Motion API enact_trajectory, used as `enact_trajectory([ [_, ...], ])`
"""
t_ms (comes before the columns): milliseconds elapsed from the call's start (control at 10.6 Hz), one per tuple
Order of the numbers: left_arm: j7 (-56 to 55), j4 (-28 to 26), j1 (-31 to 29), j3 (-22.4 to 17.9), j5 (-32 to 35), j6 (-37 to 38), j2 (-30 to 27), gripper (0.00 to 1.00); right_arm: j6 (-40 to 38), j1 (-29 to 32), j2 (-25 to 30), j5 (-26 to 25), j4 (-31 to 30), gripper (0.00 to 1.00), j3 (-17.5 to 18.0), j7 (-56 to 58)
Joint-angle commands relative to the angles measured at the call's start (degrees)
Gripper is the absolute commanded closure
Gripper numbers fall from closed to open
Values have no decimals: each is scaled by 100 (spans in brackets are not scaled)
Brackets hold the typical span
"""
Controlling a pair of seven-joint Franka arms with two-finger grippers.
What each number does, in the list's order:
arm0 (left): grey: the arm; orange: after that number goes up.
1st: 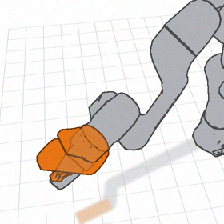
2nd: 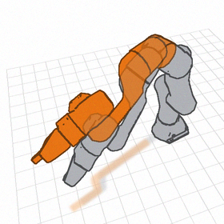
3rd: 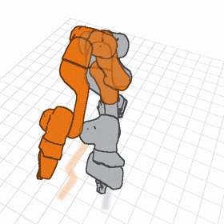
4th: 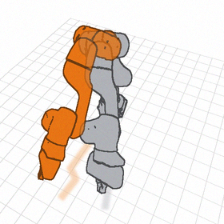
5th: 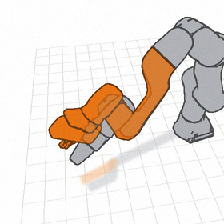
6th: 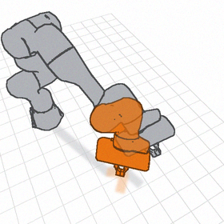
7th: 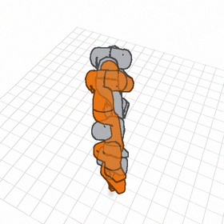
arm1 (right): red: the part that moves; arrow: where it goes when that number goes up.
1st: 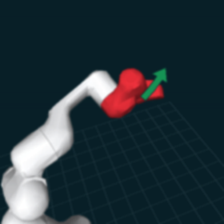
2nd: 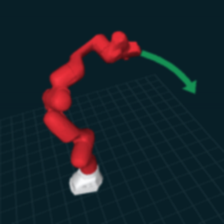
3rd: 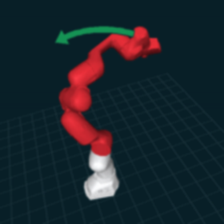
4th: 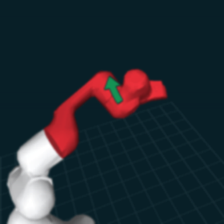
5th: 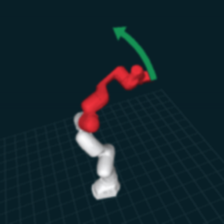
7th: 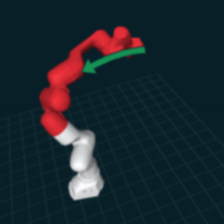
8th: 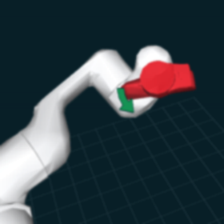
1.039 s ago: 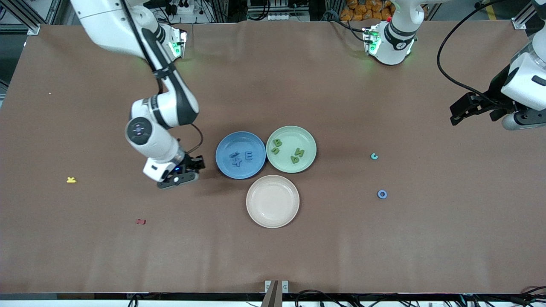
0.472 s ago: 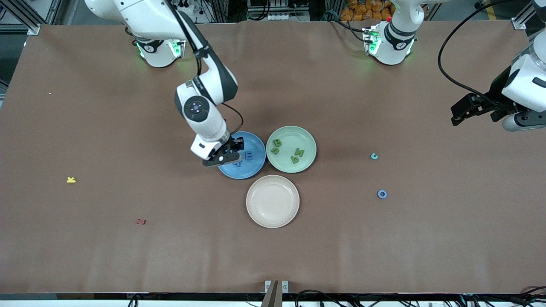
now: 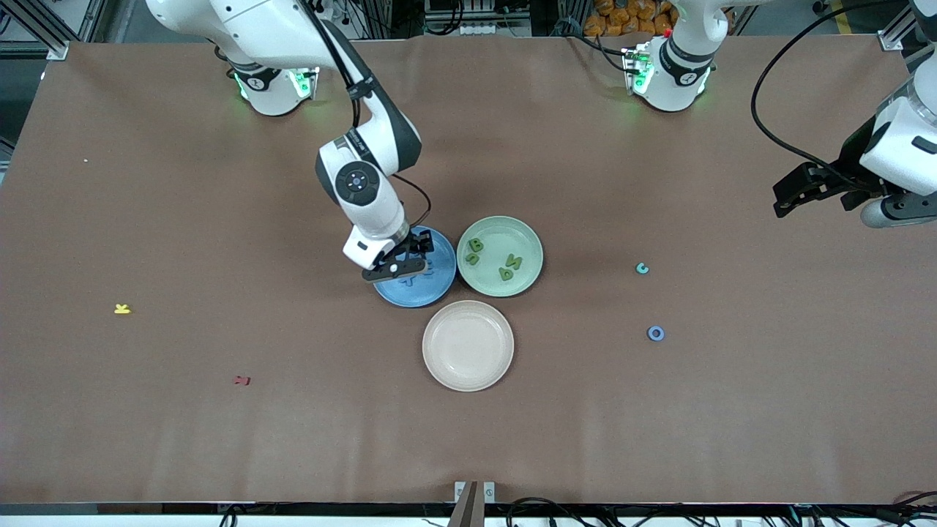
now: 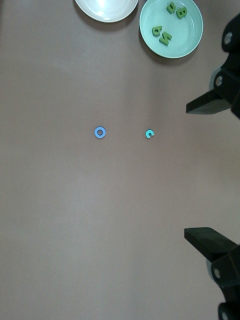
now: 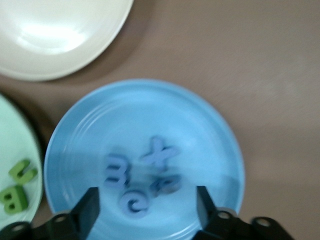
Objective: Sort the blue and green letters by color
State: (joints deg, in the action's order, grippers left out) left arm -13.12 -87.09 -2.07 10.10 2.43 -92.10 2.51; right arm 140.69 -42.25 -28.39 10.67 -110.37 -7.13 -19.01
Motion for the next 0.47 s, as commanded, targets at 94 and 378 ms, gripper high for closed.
enact_trajectory([
  [94,161,-27,-66,-8,-156,-54,-31,0,-515,1443,254,49,261,0,89,1080],
  [378,161,-36,-66,-8,-156,-45,-23,0,-754,2796,229,-21,420,0,107,2660],
])
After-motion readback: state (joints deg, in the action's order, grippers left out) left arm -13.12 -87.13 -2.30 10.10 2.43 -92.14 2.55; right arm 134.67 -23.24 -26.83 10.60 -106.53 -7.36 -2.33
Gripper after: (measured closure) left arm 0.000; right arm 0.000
